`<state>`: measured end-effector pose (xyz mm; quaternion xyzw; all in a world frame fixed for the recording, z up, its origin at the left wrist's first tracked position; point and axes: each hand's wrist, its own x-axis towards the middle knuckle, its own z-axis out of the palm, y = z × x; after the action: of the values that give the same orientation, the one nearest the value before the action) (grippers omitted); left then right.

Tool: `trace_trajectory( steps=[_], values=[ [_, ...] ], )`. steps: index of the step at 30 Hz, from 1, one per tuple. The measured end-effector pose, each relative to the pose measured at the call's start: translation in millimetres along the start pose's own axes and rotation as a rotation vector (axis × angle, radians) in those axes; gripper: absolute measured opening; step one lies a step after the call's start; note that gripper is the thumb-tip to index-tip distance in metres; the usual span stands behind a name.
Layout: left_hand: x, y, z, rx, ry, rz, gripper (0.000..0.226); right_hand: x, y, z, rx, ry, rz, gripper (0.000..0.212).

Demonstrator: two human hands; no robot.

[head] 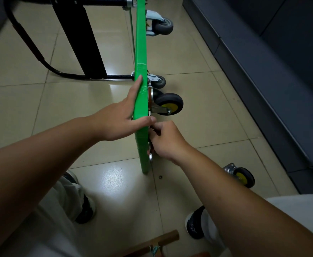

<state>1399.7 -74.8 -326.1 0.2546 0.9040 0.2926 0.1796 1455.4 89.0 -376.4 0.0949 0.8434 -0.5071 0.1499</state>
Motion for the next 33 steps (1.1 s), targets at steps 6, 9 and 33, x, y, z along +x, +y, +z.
trace_trajectory(
  steps=[6,9,33],
  values=[
    [0,0,-1,-0.020,-0.014,0.018,0.105,10,32,9,0.097,0.039,-0.055,0.028],
    [0,-1,-2,-0.035,-0.023,0.024,0.106,18,48,10,0.112,0.036,-0.083,0.035],
    [-1,0,-2,-0.010,-0.024,0.038,0.108,16,82,-2,-0.261,0.254,0.010,0.011]
  ],
)
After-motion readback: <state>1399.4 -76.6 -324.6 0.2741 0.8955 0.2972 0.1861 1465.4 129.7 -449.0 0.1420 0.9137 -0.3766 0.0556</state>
